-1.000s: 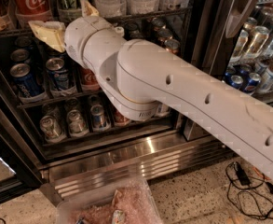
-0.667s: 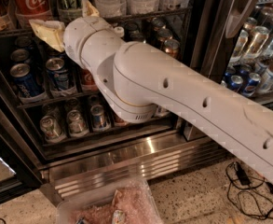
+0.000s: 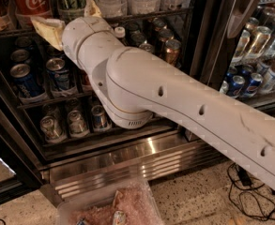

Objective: Pick green can from top shelf of fridge

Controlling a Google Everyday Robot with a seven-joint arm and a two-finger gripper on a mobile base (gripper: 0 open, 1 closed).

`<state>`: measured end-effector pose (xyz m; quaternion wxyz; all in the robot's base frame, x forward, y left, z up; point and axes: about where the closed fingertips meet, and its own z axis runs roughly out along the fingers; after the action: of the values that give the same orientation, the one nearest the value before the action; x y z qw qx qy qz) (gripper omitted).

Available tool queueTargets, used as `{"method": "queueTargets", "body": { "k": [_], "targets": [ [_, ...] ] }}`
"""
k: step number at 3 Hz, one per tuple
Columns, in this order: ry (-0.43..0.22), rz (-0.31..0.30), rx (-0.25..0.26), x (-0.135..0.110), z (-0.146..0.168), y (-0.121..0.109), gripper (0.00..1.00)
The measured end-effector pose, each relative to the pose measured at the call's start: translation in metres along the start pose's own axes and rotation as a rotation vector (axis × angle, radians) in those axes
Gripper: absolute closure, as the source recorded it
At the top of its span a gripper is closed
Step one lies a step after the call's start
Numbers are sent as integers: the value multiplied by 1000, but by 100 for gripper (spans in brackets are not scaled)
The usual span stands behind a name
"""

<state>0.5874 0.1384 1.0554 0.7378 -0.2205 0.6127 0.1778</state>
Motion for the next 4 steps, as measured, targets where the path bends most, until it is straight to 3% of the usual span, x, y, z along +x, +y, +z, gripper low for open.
{"method": "queueTargets", "body": {
  "k": [1,2,3,4],
  "targets": [
    [-5,-4,18,-2,1,-1,37],
    [-3,-7,17,-3,4,1,37],
    [24,-17,6,3,13,0,28],
    [22,-26,23,5,31,-16,27]
  ]
}}
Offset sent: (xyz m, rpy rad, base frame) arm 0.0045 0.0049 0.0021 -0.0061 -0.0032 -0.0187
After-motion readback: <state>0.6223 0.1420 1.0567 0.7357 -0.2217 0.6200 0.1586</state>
